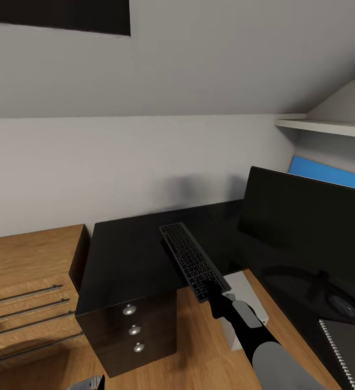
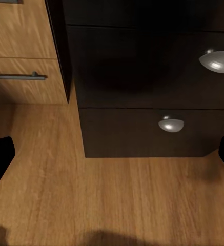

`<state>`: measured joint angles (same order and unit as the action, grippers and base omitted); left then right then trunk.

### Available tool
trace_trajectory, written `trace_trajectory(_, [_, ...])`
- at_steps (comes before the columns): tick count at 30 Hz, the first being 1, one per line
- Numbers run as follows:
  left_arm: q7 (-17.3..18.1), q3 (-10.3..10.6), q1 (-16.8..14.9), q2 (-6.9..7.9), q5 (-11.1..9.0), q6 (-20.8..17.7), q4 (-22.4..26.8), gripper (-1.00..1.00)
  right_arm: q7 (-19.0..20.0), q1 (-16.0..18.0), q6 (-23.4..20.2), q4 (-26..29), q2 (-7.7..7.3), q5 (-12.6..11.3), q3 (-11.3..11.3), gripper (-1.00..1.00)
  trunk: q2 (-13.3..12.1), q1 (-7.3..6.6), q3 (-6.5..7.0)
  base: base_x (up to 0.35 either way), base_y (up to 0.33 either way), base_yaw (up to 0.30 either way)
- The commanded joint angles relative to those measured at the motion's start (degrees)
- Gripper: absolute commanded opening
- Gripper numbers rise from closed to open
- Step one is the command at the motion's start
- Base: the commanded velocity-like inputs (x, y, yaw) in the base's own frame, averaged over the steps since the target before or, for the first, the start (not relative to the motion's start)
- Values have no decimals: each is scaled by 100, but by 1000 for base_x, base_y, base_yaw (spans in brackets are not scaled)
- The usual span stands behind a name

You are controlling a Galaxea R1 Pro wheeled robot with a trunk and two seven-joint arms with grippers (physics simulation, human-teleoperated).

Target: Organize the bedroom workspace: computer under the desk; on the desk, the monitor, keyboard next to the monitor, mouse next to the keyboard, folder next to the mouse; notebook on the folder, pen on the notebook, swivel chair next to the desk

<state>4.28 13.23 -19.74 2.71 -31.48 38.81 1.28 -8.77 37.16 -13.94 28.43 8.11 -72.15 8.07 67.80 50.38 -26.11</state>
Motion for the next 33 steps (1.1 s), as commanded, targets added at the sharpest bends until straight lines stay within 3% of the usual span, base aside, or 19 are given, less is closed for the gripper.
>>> trace_trajectory(1, [45,22,-4,1,-60,13,-5,100,-19,2,-23,13,6,-64,36,-100,4,0,-6,0,0,0])
trace_trajectory(33, [46,22,-4,1,-60,4,-5,100,-19,2,108,12,6,-71,50,-100,4,0,-6,20,-22,0])
